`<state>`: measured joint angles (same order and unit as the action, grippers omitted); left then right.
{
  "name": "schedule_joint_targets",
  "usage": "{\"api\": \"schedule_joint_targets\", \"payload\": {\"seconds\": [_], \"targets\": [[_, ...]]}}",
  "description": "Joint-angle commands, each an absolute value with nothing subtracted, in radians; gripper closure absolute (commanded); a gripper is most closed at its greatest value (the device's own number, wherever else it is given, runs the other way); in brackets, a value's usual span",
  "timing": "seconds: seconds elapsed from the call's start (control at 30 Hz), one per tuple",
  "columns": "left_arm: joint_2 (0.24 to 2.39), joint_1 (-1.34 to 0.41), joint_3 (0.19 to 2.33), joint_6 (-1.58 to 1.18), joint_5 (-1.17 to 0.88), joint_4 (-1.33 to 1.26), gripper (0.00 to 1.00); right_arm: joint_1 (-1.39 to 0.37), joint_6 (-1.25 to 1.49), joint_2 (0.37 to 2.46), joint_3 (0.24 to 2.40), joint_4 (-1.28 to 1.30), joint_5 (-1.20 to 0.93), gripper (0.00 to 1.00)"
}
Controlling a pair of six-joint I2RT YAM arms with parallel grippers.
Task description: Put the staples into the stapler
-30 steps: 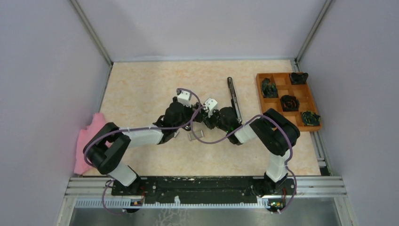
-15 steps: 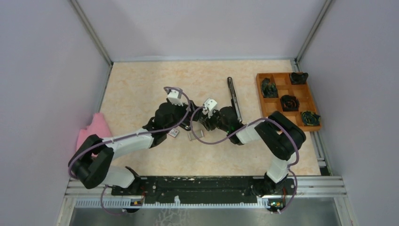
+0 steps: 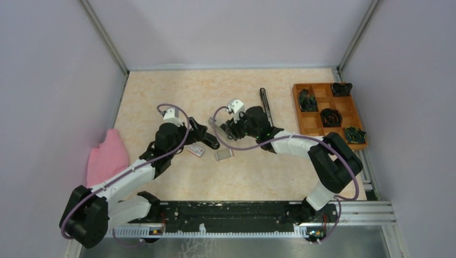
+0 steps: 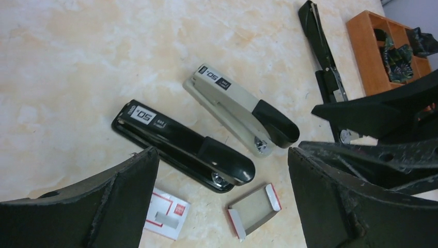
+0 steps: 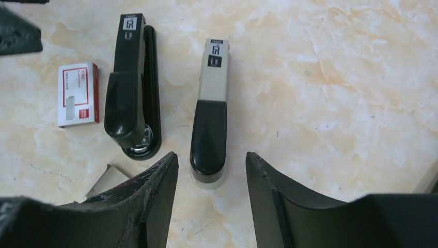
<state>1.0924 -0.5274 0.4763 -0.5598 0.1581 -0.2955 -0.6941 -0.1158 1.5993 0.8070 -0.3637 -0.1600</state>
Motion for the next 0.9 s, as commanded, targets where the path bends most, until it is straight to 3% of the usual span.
{"api": "schedule_joint_targets", "payload": {"seconds": [0.0,0.43,0.57,0.77,0.87], "targets": [[1.010,-0.524,0.435,-0.523,0.230,-0.217,0.01,-0.703,-0.125,1.640,0.939,-0.229,-0.175,0.48],[0.873,-0.522,0.355,-0.454,0.283,-0.226,0.01,-0.725,-0.107,1.813,1.124,-0.068,-0.149,0.53],[0.849,-0.522,0.343,-0.456,0.273,-0.233,0.01,-0.727,-0.116,1.840,1.117,-0.066,-0.151,0.62],[0.840,-0.522,0.341,-0.455,0.275,-0.230,0.01,-0.727,-0.142,1.887,1.079,-0.058,-0.149,0.89],[0.839,-0.523,0.342,-0.457,0.270,-0.230,0.01,-0.728,-0.149,1.901,1.062,-0.043,-0.139,0.94]]}}
